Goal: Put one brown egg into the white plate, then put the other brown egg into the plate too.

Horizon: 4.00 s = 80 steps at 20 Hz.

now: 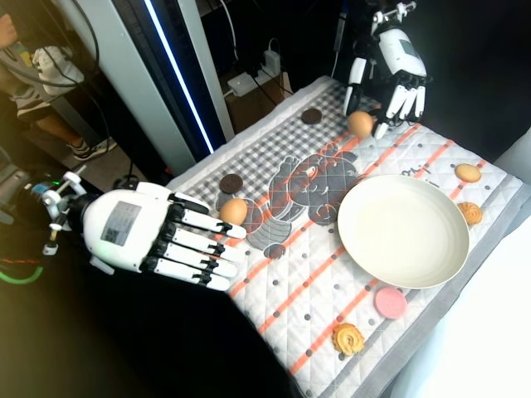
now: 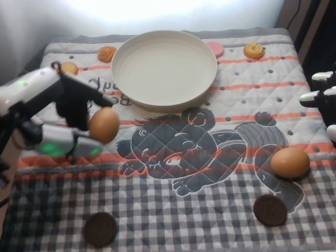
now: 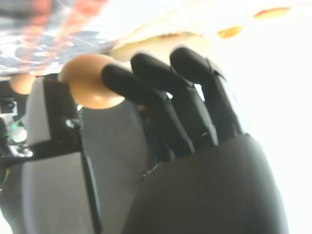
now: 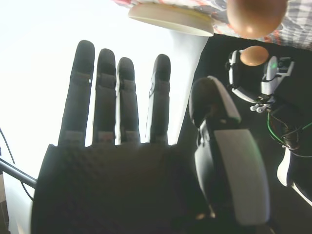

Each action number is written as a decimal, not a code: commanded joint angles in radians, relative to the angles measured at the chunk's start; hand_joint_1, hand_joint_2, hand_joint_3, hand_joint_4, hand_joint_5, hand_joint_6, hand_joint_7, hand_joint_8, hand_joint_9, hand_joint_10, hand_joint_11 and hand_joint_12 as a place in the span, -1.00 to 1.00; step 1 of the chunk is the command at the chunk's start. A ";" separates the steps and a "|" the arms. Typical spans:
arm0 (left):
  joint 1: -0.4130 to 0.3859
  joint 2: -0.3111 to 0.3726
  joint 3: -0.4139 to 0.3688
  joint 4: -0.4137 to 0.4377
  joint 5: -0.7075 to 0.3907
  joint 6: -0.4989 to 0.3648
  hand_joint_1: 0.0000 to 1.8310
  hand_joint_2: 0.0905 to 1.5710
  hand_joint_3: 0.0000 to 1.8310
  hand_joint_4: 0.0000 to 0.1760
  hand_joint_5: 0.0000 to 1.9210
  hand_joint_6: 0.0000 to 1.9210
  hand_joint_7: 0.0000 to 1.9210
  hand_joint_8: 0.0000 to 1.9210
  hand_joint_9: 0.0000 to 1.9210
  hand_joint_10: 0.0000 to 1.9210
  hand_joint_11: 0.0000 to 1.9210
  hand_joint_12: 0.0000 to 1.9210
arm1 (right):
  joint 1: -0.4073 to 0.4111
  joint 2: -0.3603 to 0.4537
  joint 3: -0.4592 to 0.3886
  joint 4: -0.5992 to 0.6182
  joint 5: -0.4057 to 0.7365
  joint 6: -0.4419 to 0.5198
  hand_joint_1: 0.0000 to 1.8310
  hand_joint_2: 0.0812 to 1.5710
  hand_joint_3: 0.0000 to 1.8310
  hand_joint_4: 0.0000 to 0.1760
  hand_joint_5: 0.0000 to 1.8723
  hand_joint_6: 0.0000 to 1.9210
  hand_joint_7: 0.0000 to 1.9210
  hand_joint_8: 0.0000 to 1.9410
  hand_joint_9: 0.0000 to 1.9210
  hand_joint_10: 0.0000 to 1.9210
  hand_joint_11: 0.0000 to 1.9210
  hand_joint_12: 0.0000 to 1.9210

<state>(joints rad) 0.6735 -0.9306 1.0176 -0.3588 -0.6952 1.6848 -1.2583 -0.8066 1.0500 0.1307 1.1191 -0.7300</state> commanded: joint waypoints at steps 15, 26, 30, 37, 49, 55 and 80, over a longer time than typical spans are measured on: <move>-0.268 -0.346 0.441 -0.083 0.195 -0.007 0.16 0.37 -1.00 -0.25 0.03 0.02 -0.02 0.14 -0.24 0.56 -0.56 0.89 | 0.027 -0.025 0.034 0.010 0.119 0.006 -0.63 0.74 -1.00 0.56 -0.42 -1.00 -0.65 -1.00 -0.58 -0.99 -0.61 -0.76; -0.258 -0.344 0.433 -0.105 0.194 0.004 -0.15 0.09 -1.00 0.99 -0.89 -1.00 -0.58 -0.81 -0.71 -0.31 -1.00 0.43 | 0.037 -0.030 0.038 0.006 0.119 0.006 -0.63 0.74 -1.00 0.62 -0.42 -0.99 -0.65 -1.00 -0.60 -1.00 -0.64 -0.77; -0.261 -0.246 0.292 -0.002 0.064 -0.029 -0.33 0.09 -1.00 1.00 -1.00 -1.00 -0.77 -1.00 -0.67 -0.92 -1.00 0.14 | 0.045 -0.032 0.037 0.005 0.119 0.006 -0.65 0.74 -1.00 0.74 -0.42 -1.00 -0.64 -1.00 -0.62 -1.00 -0.65 -0.78; -0.080 0.020 0.005 0.102 -0.197 -0.120 -0.35 0.06 -1.00 1.00 -0.98 -0.99 -0.82 -1.00 -0.73 -1.00 -1.00 0.19 | 0.063 -0.041 0.036 -0.045 0.119 0.006 -0.50 0.55 -0.99 0.82 -0.49 -1.00 -0.64 -1.00 -0.58 -1.00 -0.74 -0.49; 0.202 0.175 -0.161 0.090 -0.370 -0.259 -0.15 0.03 -1.00 1.00 -0.99 -1.00 -0.95 -0.99 -0.99 -1.00 -1.00 -1.00 | 0.113 -0.104 0.060 -0.156 -0.070 0.006 -0.14 0.25 -1.00 0.50 -0.48 -0.99 -0.54 -0.99 -0.51 -0.98 -0.82 -0.13; 0.232 0.165 -0.160 0.055 -0.381 -0.259 -0.19 0.04 -1.00 1.00 -1.00 -1.00 -0.91 -0.99 -0.93 -0.98 -0.95 -0.97 | 0.160 -0.143 0.086 -0.208 -0.142 0.006 -0.02 0.27 -1.00 -1.00 -0.10 -0.99 -0.05 -0.93 -0.12 -0.46 -0.53 0.37; 0.251 0.128 -0.139 0.018 -0.371 -0.260 -0.30 0.14 -1.00 1.00 -0.93 -1.00 -0.86 -1.00 -0.86 -1.00 -1.00 -0.94 | 0.687 -0.523 0.546 -0.257 -0.464 0.006 0.37 0.30 -1.00 -0.86 0.16 -0.18 0.24 -0.30 0.11 -0.25 -0.10 0.24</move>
<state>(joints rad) 0.9360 -0.8047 0.8734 -0.3466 -0.9550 1.4334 -0.5838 -1.3418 1.6009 -0.1471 0.5591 -0.7269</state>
